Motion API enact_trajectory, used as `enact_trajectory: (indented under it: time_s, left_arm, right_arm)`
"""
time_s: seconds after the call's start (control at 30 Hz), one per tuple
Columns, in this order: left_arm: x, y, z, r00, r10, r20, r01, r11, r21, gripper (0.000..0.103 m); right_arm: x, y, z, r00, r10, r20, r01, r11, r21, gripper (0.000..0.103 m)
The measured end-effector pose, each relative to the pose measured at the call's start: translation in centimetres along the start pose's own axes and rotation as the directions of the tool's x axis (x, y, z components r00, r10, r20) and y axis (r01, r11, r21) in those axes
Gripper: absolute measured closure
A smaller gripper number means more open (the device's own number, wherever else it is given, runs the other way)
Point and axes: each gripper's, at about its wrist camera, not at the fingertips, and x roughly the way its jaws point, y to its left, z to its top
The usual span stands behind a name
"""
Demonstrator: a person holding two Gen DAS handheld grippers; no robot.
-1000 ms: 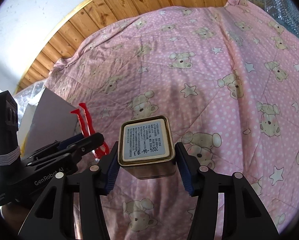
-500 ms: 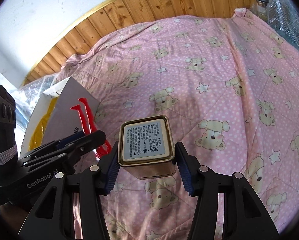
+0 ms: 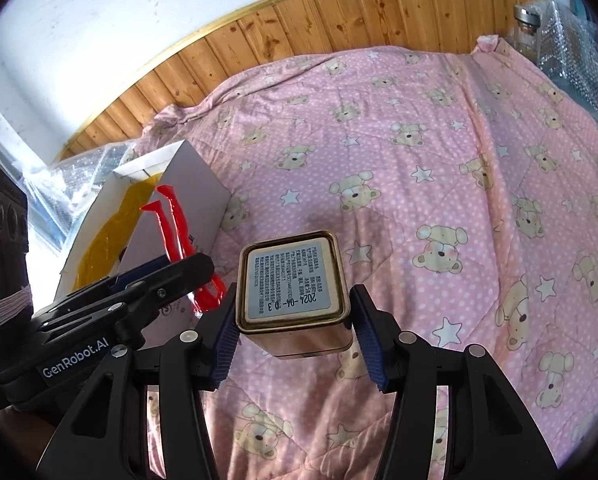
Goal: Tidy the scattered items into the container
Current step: 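Lift the figure and tin and carry both over the white box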
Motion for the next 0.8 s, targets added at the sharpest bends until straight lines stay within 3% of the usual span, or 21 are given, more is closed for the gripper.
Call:
enact_trajectory:
  time_s: [0.8]
  left_arm:
    - [-8.9, 4.3, -3.5, 0.992, 0.012, 0.124, -0.005, 0.998, -0.055, 0.063]
  right_arm:
    - [-2.9, 8.8, -2.4, 0.999, 0.024, 0.034, -0.019, 0.989, -0.145, 0.047]
